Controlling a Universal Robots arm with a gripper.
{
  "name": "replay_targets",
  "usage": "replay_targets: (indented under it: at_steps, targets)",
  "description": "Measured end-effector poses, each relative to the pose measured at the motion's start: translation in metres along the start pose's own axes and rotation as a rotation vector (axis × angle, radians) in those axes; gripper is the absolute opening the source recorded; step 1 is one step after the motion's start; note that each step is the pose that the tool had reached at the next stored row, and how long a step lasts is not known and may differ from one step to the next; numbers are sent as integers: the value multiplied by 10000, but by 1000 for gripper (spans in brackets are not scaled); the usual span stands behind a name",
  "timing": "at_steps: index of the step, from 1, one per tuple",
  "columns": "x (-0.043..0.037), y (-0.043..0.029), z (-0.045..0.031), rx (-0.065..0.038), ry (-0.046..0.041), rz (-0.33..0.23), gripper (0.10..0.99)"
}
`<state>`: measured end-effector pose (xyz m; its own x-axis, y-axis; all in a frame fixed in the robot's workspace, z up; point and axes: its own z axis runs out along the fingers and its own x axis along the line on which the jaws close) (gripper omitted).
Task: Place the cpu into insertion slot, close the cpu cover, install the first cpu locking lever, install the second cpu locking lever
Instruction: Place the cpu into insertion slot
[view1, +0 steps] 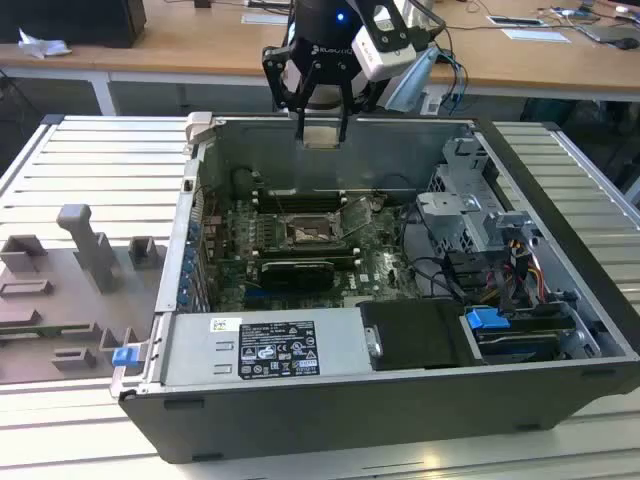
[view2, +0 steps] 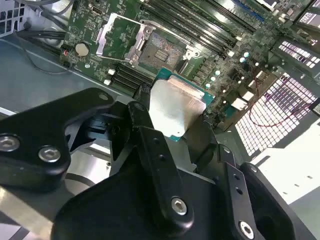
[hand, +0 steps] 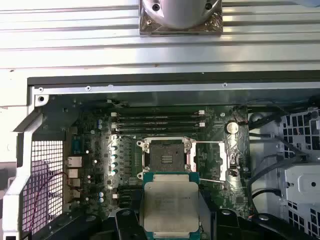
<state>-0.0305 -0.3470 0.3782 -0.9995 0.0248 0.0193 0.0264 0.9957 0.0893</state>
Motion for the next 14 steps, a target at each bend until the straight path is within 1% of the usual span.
replay_targets:
  at_steps: [14]
  targets:
    - [0,0,1,-4,-21,241,529]
